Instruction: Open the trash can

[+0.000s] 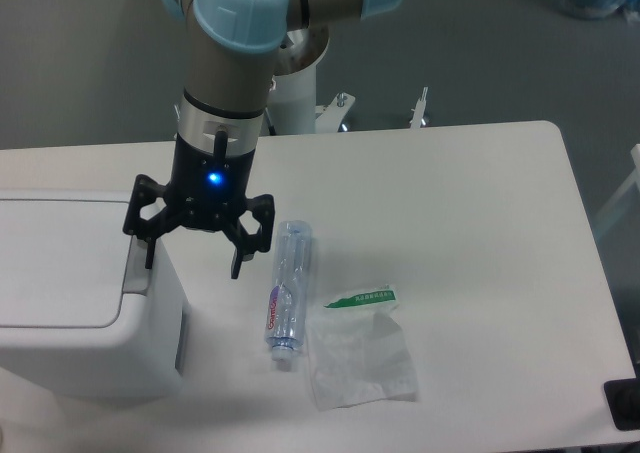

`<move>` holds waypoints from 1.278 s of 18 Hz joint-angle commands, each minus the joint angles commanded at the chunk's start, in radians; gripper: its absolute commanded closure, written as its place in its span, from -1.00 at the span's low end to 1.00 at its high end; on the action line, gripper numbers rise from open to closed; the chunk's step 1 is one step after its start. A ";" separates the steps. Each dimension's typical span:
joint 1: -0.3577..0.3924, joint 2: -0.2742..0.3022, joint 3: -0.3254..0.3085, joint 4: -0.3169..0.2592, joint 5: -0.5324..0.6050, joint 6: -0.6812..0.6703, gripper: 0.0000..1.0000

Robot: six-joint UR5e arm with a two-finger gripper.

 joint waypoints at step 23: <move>-0.011 -0.018 -0.006 0.003 0.003 0.000 -1.00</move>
